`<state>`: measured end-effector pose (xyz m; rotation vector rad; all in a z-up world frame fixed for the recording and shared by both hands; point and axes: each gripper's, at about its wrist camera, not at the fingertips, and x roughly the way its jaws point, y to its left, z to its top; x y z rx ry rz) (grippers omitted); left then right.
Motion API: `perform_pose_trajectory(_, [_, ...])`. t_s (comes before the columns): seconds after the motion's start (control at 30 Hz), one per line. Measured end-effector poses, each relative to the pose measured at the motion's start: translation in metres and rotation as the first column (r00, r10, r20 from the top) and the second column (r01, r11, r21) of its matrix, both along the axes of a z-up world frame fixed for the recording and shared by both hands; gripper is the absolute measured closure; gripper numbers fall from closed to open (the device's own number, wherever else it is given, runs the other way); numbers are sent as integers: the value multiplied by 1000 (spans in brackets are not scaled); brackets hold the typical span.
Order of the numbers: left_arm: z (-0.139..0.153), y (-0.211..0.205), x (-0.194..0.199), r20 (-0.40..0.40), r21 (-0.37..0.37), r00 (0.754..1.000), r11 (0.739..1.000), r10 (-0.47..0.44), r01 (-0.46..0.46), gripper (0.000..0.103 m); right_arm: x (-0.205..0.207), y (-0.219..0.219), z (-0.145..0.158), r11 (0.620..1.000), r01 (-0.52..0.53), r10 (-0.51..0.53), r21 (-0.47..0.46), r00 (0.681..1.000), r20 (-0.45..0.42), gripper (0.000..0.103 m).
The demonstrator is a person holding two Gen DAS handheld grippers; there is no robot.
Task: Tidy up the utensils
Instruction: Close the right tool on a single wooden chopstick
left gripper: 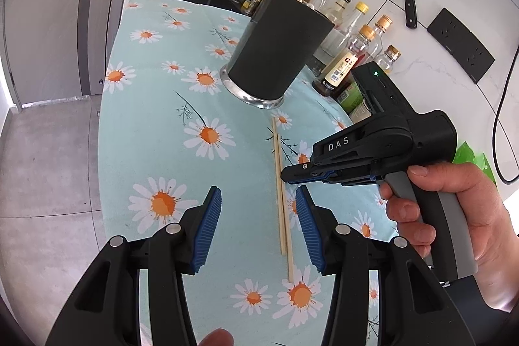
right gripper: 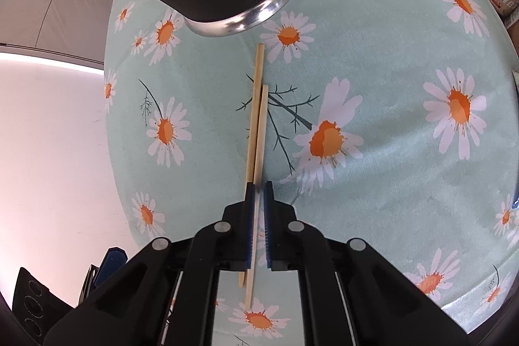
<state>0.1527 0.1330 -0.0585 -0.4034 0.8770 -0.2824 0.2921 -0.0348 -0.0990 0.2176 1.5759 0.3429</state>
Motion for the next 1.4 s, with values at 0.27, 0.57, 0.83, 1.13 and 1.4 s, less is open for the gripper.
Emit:
perform_pose_trajectory(0.27, [-4,13,-1,-6,-22,1000,1000,14,-15,58,6,10,0,998,-1,1,-58,1000,-4,97])
perform_pose_trajectory(0.57, [-10,15,1,-24,-26,1000,1000,-9,8,58,14,49,-5,980,-27,30,-196,999,11,99])
perform_pose_trajectory(0.83, [-14,10,3,-33,-40,999,999,-23,22,58,27,75,-10,964,-26,23,-263,1000,-15,99])
perform_pose_trajectory(1.13, [-19,-1,1,-40,-52,999,999,-16,14,58,27,91,-9,948,-44,40,-316,999,-18,99])
perform_pose_trajectory(1.4, [-20,-3,2,-66,-22,998,1000,20,-21,58,24,76,-13,971,-52,45,-234,998,-36,98])
